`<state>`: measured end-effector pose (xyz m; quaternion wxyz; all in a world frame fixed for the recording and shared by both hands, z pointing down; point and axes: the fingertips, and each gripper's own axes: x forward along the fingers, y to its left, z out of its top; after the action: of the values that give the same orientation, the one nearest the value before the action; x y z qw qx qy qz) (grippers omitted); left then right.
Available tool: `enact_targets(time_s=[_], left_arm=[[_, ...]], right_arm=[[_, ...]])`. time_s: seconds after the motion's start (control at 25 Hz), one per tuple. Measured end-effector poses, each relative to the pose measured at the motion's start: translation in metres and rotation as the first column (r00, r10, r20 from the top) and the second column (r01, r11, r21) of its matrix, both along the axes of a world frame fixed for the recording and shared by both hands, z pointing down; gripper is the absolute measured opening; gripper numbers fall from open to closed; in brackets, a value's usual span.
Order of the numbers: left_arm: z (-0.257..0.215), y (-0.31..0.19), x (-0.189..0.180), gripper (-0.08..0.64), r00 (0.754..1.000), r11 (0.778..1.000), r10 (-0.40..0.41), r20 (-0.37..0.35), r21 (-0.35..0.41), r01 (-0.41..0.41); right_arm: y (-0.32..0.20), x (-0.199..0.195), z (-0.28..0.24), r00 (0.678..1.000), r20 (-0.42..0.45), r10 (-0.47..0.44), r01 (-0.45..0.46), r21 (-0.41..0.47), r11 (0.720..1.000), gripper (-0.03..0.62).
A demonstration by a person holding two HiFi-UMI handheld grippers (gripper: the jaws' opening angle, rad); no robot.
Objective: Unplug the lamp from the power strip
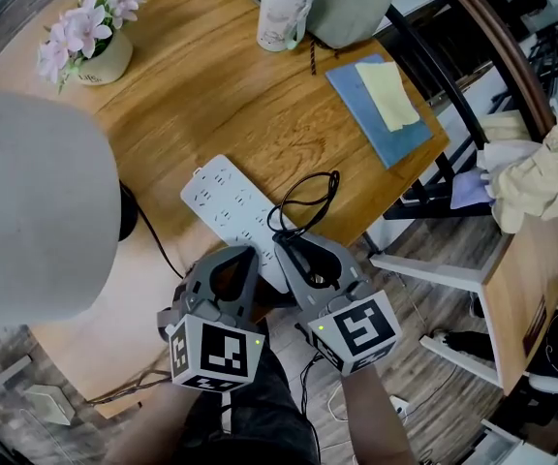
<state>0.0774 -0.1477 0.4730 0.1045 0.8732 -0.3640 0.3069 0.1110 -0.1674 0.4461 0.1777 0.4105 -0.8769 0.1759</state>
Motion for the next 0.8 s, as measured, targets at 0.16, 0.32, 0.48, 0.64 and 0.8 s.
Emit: enact_targets(time_s=[0.16, 0.32, 0.48, 0.64, 0.8], left_arm=[[0.0, 0.0, -0.001, -0.008, 1.0, 1.0, -0.004, 0.006, 0.001, 0.004], [0.001, 0.001, -0.002, -0.008, 1.0, 1.0, -0.008, 0.011, 0.003, 0.008], [0.001, 0.001, -0.001, -0.008, 1.0, 1.0, -0.011, 0.009, 0.005, 0.011], [0.0, 0.0, 0.002, -0.008, 1.0, 1.0, -0.009, -0.002, 0.003, 0.009], [0.0, 0.0, 0.001, -0.008, 1.0, 1.0, -0.002, 0.017, 0.012, 0.002]], right_arm=[[0.005, -0.011, -0.003, 0.98, -0.192, -0.051, 0.066, 0.072, 0.995, 0.066], [0.009, -0.015, -0.005, 0.965, -0.258, -0.048, 0.088, 0.144, 0.986, 0.064], [0.005, -0.007, -0.003, 0.999, -0.036, -0.014, 0.016, 0.055, 0.998, 0.066], [0.003, 0.002, -0.001, 1.0, 0.03, -0.006, 0.006, 0.005, 1.0, 0.066], [0.006, -0.01, -0.007, 0.994, -0.101, -0.047, 0.055, 0.071, 0.996, 0.064]])
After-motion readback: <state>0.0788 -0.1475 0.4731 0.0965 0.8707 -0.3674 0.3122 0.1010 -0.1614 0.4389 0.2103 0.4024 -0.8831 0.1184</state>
